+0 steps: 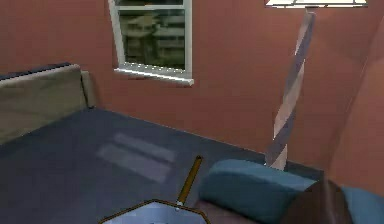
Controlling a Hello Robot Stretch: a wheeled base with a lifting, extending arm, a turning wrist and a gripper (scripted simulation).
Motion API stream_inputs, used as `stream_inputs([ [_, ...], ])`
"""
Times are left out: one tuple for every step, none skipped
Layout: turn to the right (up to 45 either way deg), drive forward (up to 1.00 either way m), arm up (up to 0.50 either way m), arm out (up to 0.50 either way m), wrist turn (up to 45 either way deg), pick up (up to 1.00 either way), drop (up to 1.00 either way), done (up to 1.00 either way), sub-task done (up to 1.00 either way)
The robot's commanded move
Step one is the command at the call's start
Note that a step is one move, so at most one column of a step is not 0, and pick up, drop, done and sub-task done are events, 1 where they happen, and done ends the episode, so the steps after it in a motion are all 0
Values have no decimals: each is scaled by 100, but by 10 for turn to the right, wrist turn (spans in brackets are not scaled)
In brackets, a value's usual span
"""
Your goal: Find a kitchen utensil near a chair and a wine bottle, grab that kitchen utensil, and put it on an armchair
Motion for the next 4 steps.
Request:
stream_inputs([
  [-390, 0, 0, 0, 0, 0, 0, 0, 0],
  [0, 0, 0, 34, 0, 0, 0, 0, 0],
  [0, 0, 0, 0, 390, 0, 0, 0, 0],
  [0, 0, -46, 0, 0, 0, 0, 0, 0],
])
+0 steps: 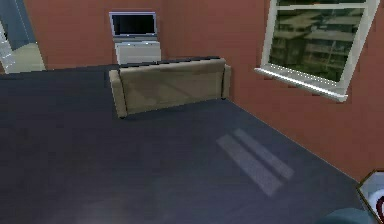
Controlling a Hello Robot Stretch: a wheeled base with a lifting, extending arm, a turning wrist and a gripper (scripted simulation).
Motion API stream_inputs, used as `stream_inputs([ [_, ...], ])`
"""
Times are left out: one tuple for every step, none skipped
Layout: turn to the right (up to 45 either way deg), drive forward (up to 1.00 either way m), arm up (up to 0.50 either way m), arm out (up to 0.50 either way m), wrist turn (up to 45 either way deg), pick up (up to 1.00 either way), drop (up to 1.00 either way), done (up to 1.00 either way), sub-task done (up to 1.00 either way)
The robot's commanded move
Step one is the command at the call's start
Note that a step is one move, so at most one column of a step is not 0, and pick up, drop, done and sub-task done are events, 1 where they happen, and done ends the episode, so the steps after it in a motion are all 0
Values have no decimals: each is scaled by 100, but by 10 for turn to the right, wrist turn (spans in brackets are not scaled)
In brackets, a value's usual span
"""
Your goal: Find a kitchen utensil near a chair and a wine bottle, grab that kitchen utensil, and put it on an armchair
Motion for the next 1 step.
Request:
stream_inputs([
  [0, 0, -50, 0, 0, 0, 0, 0, 0],
])
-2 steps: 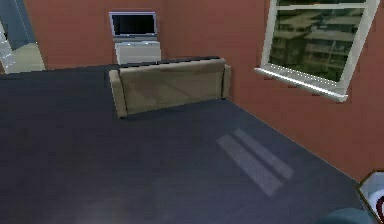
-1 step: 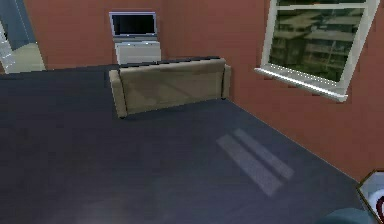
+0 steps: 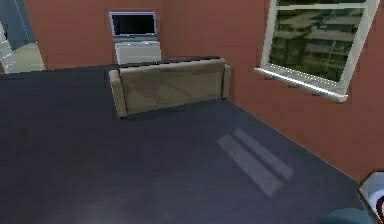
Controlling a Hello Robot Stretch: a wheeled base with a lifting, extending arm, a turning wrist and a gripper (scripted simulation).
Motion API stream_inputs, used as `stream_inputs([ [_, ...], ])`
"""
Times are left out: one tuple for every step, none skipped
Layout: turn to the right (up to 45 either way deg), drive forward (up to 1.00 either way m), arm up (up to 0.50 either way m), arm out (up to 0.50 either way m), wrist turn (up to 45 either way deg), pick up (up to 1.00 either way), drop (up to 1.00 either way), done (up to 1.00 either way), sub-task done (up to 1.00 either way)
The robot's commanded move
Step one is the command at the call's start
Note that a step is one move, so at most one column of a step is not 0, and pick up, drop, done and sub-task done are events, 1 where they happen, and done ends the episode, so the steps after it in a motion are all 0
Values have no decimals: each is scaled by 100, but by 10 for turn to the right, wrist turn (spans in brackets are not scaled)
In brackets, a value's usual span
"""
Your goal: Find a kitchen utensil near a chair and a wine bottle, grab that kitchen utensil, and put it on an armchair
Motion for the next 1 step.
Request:
stream_inputs([
  [0, 0, 0, 0, 0, 0, 100, 0, 0],
])
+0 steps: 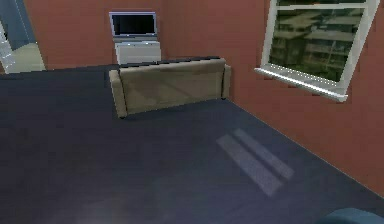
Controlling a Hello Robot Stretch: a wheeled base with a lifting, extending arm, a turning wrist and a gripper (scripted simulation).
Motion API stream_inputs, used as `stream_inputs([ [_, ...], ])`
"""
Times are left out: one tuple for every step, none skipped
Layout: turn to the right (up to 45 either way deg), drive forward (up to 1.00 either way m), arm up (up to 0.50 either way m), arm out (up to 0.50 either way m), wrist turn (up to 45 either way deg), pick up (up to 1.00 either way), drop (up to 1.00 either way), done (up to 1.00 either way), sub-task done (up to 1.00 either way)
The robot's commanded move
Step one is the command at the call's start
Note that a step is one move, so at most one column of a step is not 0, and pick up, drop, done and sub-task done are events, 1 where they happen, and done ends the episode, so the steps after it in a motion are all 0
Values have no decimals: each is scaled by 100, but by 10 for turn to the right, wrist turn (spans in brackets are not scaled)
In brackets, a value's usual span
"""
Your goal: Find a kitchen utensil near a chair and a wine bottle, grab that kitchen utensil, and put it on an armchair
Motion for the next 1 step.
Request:
stream_inputs([
  [0, 0, 0, -10, 0, 0, 0, 0, 0],
])
